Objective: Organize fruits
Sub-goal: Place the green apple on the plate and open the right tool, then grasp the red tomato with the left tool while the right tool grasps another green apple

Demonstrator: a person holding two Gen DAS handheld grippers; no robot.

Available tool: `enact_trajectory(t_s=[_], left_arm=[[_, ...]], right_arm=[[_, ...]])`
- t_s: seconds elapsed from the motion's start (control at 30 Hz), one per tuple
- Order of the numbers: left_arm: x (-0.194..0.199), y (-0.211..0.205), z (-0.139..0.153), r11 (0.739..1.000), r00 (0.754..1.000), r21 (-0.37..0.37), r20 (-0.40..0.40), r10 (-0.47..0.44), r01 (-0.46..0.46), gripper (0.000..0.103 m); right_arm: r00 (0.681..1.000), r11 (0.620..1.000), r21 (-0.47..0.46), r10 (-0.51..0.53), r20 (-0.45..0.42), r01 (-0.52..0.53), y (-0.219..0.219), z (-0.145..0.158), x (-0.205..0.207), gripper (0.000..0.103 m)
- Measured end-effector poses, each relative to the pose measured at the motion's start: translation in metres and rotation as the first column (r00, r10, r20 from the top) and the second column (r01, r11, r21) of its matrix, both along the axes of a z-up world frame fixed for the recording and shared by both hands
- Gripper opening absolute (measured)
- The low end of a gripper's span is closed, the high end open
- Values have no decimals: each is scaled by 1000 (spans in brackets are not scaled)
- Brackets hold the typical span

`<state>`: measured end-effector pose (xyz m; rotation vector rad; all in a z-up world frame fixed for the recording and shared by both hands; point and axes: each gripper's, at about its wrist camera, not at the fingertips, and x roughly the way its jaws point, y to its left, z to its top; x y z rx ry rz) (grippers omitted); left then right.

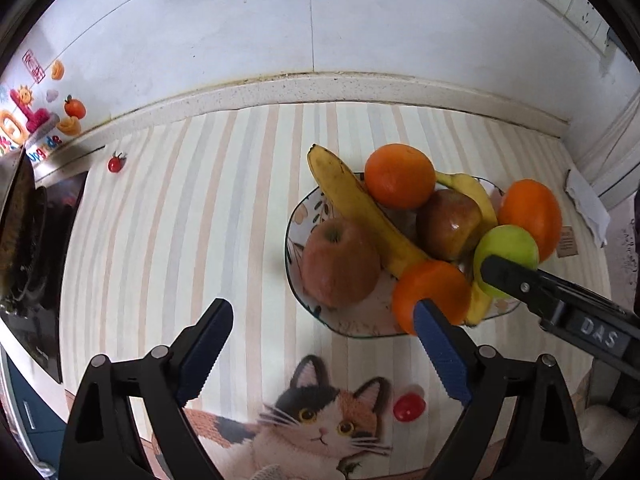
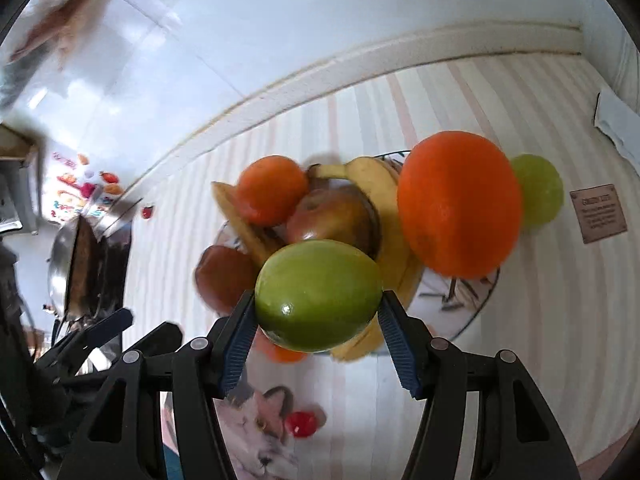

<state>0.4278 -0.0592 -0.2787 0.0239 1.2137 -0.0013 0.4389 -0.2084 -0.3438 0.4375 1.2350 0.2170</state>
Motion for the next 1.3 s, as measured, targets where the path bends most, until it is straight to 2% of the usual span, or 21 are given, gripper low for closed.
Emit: enact_trajectory(t_s=[0.1,0.33,0.47,0.6,0.67,0.77,0.9,1.1,1.23,1.3], left_arm=[[3,-3,-4,1000,1000,7,-8,-1,1,92],[1,-8,-9,1000,1000,11,-19,3,-3,92],[-9,-8,0,1000,1000,7,1,15,-15,92],[-24,-10,9,998,998,40,45,46,-48,92],[-30,-13,10,996,995,47,60,74,-77,92],[-34,-18,1,993,993,45,53,110,-113,92],[-30,-24,-16,989,991,49,-4,137,-137,92],[-30,-29,-30,984,985,70,-37,166,-164,92],[-33,-31,-34,981,982,72,-46,183,-180,92],[-34,-31,-37,980,981,74,-55,188,-184,92]], right_arm=[[999,999,24,-33,-42,34,-2,-14,6,65],[999,999,40,-33,-21,34,-12,-12,4,68],[999,999,30,-36,32,35,-29,20,-10,74],[975,989,-48,-128,181,139,-71,66,-37,74],[960,974,-67,-199,195,216,-96,73,-38,74],[946,952,-3,-303,118,306,-140,54,-21,74],[931,927,98,-365,-1,363,-170,12,10,74],[875,845,231,-451,-174,481,-192,-41,38,72],[876,859,198,-431,-218,472,-189,-55,51,72],[877,879,176,-384,-288,443,-182,-71,57,69]])
